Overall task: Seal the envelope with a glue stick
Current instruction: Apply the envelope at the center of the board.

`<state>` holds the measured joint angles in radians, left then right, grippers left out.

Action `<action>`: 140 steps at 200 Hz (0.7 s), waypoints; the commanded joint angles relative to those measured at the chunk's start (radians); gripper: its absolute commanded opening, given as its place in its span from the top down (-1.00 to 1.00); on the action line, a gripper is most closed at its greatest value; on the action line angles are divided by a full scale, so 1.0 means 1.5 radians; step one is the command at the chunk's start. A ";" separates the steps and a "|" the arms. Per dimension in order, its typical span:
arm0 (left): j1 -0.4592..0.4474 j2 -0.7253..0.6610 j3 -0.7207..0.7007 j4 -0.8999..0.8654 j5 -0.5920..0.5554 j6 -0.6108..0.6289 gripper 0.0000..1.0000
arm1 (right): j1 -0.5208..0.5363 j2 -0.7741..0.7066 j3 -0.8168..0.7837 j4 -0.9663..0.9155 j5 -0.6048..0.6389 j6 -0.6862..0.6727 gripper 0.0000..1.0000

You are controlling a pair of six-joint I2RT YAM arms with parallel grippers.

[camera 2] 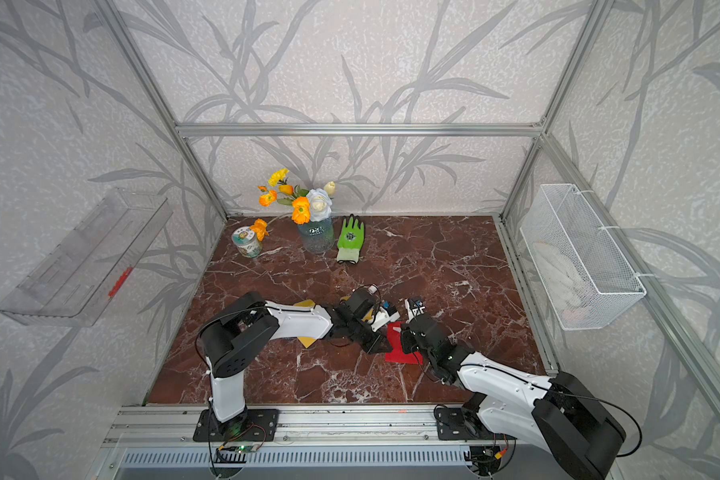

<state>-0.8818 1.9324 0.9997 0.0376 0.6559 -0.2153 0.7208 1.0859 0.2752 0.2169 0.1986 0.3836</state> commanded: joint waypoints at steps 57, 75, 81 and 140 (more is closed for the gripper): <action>-0.001 0.029 -0.005 -0.057 -0.047 0.006 1.00 | 0.004 0.095 0.019 0.032 -0.010 -0.006 1.00; -0.001 0.031 -0.005 -0.057 -0.047 0.003 1.00 | 0.004 0.113 0.026 0.041 -0.013 -0.009 1.00; -0.001 0.030 -0.005 -0.058 -0.048 0.002 1.00 | 0.004 0.118 0.029 0.042 -0.018 -0.013 1.00; -0.001 0.031 -0.006 -0.061 -0.060 -0.009 1.00 | 0.004 0.125 0.032 0.042 -0.022 -0.017 1.00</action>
<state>-0.8799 1.9324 1.0000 0.0372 0.6521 -0.2317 0.7208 1.2518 0.3305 0.3492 0.1799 0.3653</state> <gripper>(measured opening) 0.048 0.260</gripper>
